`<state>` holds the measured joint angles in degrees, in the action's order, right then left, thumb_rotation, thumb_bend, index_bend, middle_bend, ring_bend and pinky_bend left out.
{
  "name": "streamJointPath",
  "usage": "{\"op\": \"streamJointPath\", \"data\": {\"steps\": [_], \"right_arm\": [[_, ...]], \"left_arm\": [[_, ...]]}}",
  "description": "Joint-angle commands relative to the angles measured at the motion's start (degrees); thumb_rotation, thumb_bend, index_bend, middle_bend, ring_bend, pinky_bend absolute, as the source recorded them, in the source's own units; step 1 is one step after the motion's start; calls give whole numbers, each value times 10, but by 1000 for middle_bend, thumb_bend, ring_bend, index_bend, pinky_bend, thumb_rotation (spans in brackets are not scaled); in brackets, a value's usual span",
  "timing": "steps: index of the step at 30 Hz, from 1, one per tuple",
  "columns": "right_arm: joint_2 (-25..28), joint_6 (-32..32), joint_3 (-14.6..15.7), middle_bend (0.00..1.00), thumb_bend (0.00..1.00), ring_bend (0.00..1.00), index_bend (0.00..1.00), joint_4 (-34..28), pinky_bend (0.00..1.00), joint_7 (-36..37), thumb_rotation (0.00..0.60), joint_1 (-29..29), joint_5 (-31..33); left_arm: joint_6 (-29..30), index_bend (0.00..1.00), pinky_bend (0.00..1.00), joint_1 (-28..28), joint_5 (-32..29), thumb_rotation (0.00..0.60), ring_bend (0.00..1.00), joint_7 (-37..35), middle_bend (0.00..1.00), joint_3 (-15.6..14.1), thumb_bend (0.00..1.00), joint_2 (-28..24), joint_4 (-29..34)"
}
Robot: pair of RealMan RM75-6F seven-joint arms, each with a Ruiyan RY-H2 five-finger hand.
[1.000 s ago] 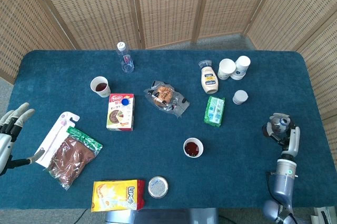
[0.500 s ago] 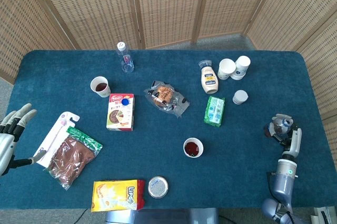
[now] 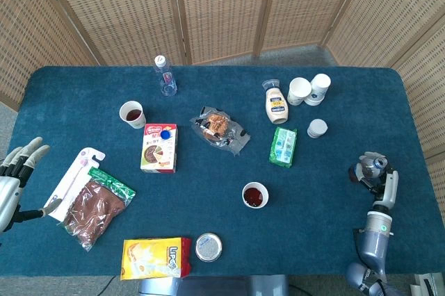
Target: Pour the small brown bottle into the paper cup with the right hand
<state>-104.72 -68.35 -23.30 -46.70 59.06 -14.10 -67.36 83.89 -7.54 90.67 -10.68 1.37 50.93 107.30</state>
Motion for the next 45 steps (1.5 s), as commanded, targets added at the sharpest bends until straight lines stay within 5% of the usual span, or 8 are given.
{"op": "streamJointPath", "data": {"steps": [1, 15, 23, 34, 39, 45], "right_arm": [[-2, 1, 1, 464, 1000, 144, 482, 5, 495, 7, 600, 0, -3], [-6, 2, 12, 257, 992, 36, 327, 28, 325, 37, 600, -1, -21], [-11, 0, 18, 179, 904, 0, 237, 43, 256, 50, 600, -1, -28], [-14, 1, 31, 27, 540, 0, 116, 62, 21, 54, 600, -2, -40], [-10, 8, 40, 0, 468, 0, 36, 62, 0, 54, 600, -2, -47], [1, 17, 44, 0, 252, 0, 0, 48, 0, 48, 600, -3, -49]], "left_arm": [[0, 0, 0, 0, 0, 600, 0, 0, 0, 0, 234, 0, 0], [-1, 0, 0, -1, 0, 600, 0, -1, 0, 0, 234, 0, -1], [0, 0, 0, -1, 1, 600, 0, -2, 0, -1, 234, 0, -1], [0, 0, 0, -1, 2, 600, 0, -1, 0, -1, 234, 0, -1], [0, 0, 0, -1, 2, 600, 0, -2, 0, -1, 234, -1, -1], [2, 0, 0, 0, 3, 600, 0, -4, 0, -1, 234, -1, -1]]}}
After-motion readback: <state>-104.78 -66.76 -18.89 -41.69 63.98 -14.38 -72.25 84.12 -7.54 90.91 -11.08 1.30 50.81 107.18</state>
